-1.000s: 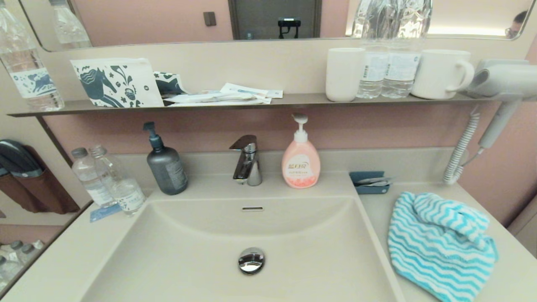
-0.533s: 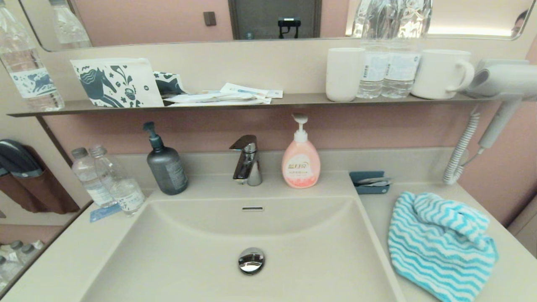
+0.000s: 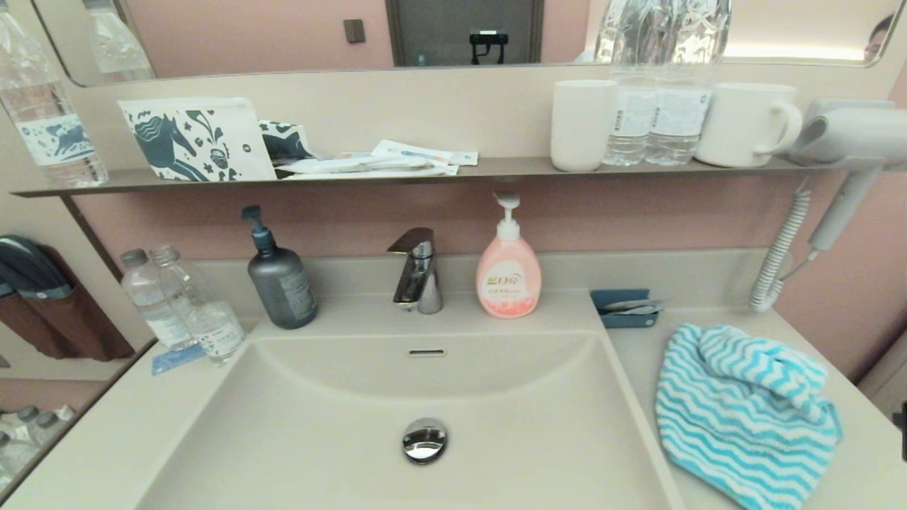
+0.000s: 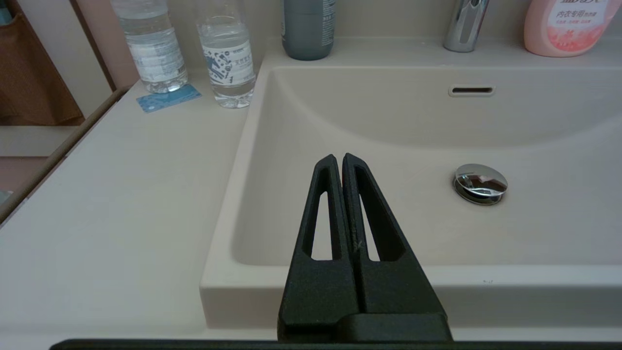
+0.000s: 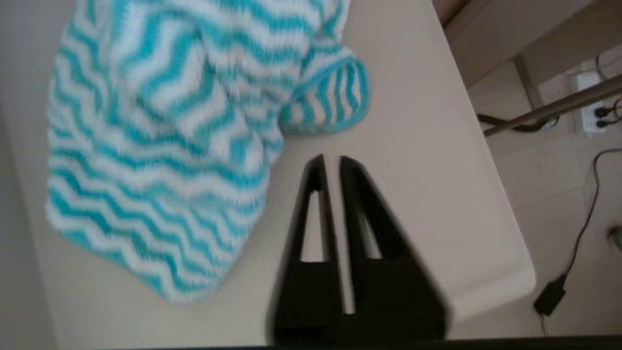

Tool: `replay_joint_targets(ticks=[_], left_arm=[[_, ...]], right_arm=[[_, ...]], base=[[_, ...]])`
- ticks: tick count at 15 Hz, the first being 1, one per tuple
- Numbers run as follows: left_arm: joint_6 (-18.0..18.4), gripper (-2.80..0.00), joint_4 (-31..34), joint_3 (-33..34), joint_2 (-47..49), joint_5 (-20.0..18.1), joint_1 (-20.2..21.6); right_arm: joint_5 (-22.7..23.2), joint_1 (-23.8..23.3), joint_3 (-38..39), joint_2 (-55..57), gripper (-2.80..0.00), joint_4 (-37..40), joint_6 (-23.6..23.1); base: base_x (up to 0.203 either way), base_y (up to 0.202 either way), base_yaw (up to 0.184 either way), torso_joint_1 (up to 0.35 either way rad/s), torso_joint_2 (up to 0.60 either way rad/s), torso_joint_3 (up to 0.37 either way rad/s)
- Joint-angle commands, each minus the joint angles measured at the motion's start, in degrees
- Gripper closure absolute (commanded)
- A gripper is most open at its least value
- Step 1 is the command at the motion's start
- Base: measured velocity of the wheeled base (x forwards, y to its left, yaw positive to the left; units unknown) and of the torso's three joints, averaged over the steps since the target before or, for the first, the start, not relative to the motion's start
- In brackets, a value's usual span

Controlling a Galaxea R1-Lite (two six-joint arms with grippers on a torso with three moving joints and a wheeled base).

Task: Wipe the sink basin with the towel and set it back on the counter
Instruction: Pick up the cloth

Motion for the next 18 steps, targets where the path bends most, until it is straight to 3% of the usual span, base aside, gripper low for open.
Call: replay_joint_targets(ticks=[1, 4, 10, 13, 15, 18], left_arm=[[0.0, 0.00, 0.0, 0.0, 0.1, 0.0, 0.0], [0.0, 0.00, 0.0, 0.0, 0.1, 0.0, 0.0], [0.0, 0.00, 0.0, 0.0, 0.1, 0.0, 0.0], [0.0, 0.00, 0.0, 0.0, 0.1, 0.0, 0.0], [0.0, 0.00, 0.0, 0.0, 0.1, 0.0, 0.0], [0.0, 0.00, 0.0, 0.0, 0.1, 0.0, 0.0]], right_arm=[[-0.2, -0.2, -6.1, 6.9, -2.80, 2.0, -0.1], [1.9, 0.2, -12.8, 10.0, -2.80, 10.9, -1.3], [3.0, 0.4, -28.4, 20.1, -2.80, 22.6, -9.9], [4.8, 3.5, -30.4, 23.3, -2.80, 23.4, -9.8], [5.0, 6.1, -30.7, 24.9, -2.80, 23.2, -6.7], [5.2, 7.0, -30.8, 28.8, -2.80, 22.8, -6.0]], base=[[0.000, 0.000, 0.000, 0.000, 0.00, 0.000], [0.000, 0.000, 0.000, 0.000, 0.00, 0.000], [0.000, 0.000, 0.000, 0.000, 0.00, 0.000], [0.000, 0.000, 0.000, 0.000, 0.00, 0.000], [0.000, 0.000, 0.000, 0.000, 0.00, 0.000], [0.000, 0.000, 0.000, 0.000, 0.00, 0.000]])
